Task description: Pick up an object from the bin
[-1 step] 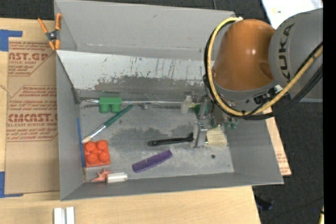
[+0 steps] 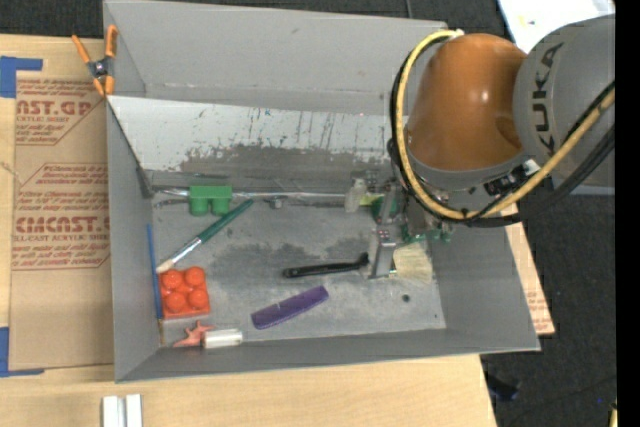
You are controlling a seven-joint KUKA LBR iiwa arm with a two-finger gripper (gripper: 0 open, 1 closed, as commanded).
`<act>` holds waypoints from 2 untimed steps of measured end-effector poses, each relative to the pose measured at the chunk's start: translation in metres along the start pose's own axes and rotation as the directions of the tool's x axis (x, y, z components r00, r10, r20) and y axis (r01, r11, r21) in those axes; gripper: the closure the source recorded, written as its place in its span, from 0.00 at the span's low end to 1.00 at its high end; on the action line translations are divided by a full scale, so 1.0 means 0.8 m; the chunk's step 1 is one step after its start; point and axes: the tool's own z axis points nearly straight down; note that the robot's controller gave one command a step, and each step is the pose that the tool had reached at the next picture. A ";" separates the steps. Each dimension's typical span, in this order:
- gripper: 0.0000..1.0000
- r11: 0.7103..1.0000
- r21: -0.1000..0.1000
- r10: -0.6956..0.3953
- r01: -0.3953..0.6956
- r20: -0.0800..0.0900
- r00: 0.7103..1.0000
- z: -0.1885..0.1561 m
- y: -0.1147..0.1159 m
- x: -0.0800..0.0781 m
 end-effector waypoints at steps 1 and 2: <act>0.00 0.995 -0.001 0.098 -0.098 0.003 0.995 0.059 -0.014 -0.019; 0.00 0.985 -0.002 0.173 -0.173 0.004 0.985 0.088 -0.024 -0.025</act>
Offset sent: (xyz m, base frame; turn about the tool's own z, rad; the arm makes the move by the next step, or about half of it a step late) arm 0.0205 -0.0202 -0.0693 0.1756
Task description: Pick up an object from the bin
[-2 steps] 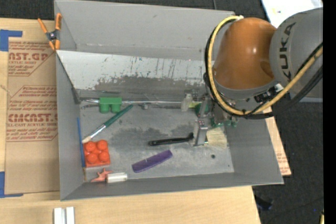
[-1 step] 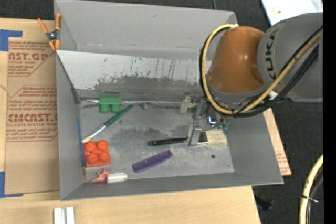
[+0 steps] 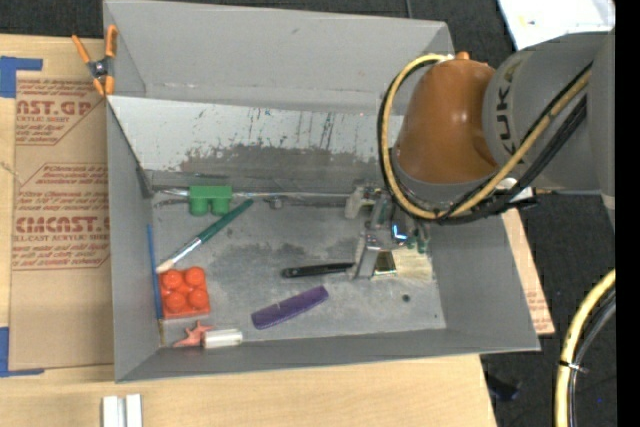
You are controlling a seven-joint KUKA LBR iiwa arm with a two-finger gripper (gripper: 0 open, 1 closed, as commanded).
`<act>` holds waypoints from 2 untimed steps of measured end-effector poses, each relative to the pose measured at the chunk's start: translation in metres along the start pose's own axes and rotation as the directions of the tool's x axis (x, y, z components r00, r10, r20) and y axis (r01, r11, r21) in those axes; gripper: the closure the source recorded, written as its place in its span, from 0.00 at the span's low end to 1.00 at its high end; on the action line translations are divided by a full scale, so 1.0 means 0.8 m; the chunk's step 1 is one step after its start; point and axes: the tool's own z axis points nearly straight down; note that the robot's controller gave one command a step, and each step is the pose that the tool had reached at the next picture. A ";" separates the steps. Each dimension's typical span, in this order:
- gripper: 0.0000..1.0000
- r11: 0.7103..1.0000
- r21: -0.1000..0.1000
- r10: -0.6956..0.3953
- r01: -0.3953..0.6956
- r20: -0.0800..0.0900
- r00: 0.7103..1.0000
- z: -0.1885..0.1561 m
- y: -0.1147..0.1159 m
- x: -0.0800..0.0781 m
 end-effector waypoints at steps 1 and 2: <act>0.00 0.992 0.001 0.125 -0.125 -0.001 0.992 -0.005 0.034 0.004; 0.00 0.998 -0.001 -0.060 0.060 0.002 0.998 0.044 -0.028 0.001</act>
Offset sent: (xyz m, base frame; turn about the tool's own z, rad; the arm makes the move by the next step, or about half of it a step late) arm -0.0100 -0.0693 -0.0632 -0.1722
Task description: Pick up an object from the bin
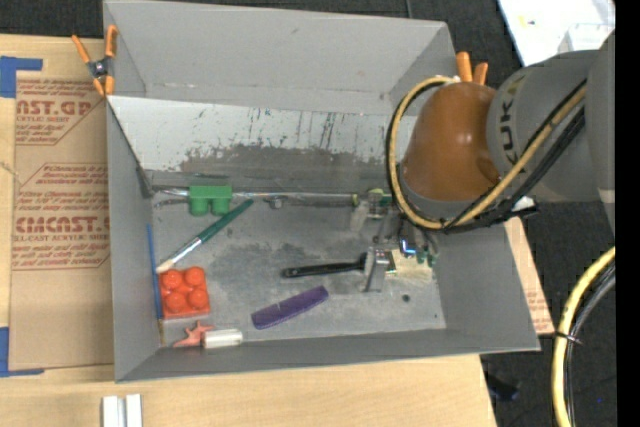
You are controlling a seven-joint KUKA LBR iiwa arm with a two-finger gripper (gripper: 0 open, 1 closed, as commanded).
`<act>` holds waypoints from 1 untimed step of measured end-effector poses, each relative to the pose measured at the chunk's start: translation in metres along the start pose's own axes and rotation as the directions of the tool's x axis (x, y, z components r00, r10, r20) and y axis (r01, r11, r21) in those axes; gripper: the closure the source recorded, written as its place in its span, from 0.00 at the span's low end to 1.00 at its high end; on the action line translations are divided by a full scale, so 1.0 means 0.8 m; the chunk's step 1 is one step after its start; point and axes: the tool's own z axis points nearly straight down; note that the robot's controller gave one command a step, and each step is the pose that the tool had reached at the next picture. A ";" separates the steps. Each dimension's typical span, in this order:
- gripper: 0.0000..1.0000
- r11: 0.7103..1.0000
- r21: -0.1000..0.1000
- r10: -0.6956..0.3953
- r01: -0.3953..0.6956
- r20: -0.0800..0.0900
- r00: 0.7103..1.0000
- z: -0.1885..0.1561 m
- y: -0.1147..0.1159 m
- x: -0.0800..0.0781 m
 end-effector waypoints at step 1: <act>1.00 0.994 -0.005 0.106 -0.106 0.002 0.994 0.035 0.084 0.025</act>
Offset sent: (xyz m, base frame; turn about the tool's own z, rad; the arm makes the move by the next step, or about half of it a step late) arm 0.0000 0.0000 0.0000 0.0000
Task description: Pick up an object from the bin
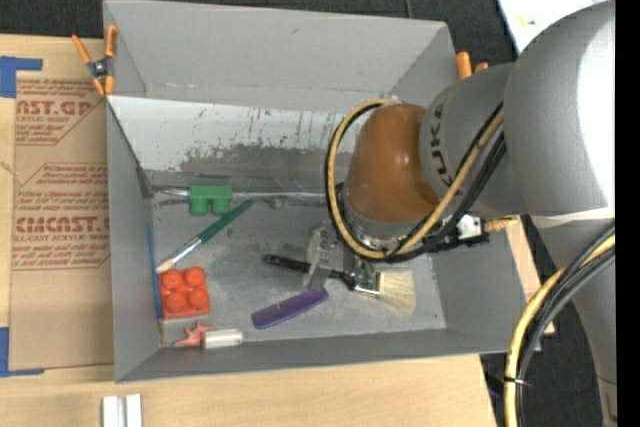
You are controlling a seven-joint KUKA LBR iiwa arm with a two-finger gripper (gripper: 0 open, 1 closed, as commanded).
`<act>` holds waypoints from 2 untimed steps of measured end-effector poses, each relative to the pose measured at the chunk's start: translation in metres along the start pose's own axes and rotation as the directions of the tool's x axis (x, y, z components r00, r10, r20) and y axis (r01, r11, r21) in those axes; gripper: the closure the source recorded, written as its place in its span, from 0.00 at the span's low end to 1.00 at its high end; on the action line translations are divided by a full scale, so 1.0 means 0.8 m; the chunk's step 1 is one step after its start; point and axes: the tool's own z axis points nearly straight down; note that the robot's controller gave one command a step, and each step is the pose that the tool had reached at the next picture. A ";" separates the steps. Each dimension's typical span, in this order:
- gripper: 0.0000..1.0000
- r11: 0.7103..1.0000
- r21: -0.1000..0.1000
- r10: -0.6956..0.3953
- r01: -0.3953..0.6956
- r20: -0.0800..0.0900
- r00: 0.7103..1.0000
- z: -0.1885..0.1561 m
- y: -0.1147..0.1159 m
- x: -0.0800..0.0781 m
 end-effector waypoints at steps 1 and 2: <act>1.00 1.000 0.000 0.000 0.000 0.000 1.000 0.000 0.000 0.000; 1.00 1.000 0.000 -0.001 0.001 -0.002 1.000 -0.024 0.000 0.001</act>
Offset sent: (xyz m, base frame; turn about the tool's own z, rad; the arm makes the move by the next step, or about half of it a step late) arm 0.0000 0.0000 0.0322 0.0000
